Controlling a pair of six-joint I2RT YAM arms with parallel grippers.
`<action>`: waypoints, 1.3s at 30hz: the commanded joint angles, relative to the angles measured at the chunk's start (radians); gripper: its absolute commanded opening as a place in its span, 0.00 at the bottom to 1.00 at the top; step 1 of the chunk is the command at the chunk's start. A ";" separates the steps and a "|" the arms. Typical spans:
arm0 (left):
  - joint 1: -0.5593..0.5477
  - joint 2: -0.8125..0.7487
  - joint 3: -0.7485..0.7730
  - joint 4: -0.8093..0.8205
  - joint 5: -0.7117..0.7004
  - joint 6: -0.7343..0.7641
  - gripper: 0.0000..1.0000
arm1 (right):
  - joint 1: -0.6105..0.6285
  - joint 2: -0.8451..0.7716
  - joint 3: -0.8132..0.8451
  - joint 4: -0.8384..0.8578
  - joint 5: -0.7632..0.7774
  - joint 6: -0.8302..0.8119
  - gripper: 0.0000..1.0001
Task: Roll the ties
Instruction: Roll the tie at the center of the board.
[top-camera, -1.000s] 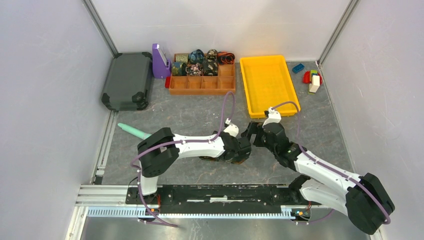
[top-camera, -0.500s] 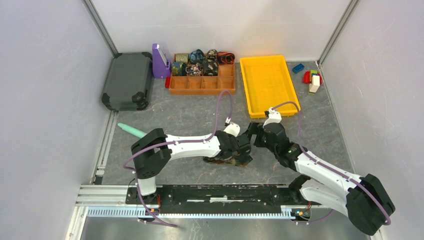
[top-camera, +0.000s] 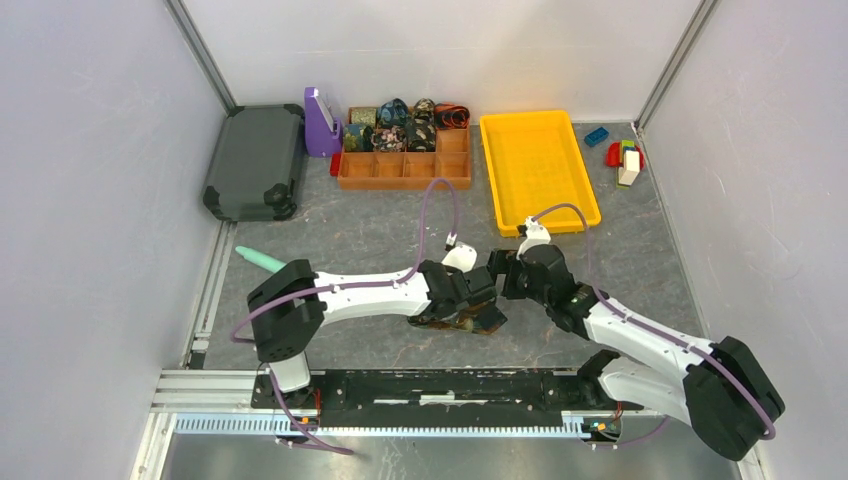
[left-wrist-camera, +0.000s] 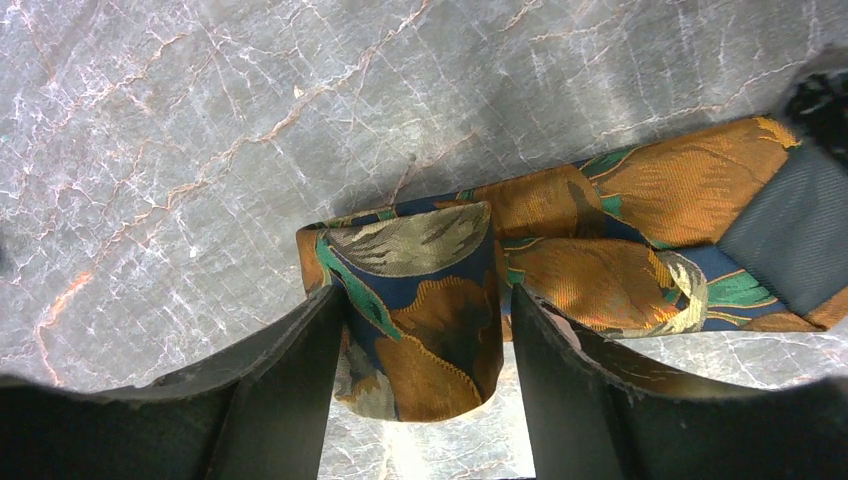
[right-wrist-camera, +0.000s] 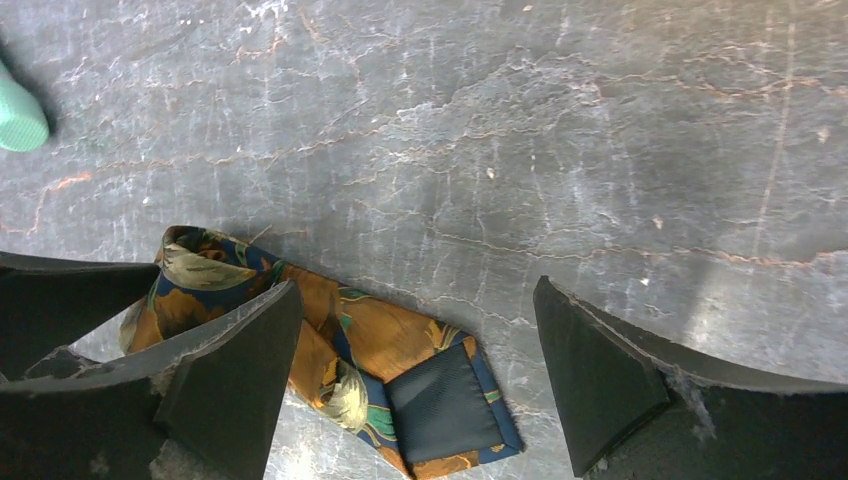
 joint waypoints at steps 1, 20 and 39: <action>-0.003 -0.059 -0.007 0.024 0.001 0.007 0.70 | 0.004 0.026 0.048 0.072 -0.091 -0.002 0.92; 0.000 -0.283 -0.079 0.014 -0.018 0.011 0.76 | 0.094 0.131 0.131 0.126 -0.177 0.024 0.91; 0.167 -0.740 -0.411 0.113 0.057 0.050 0.76 | 0.297 0.294 0.239 0.166 -0.091 0.114 0.81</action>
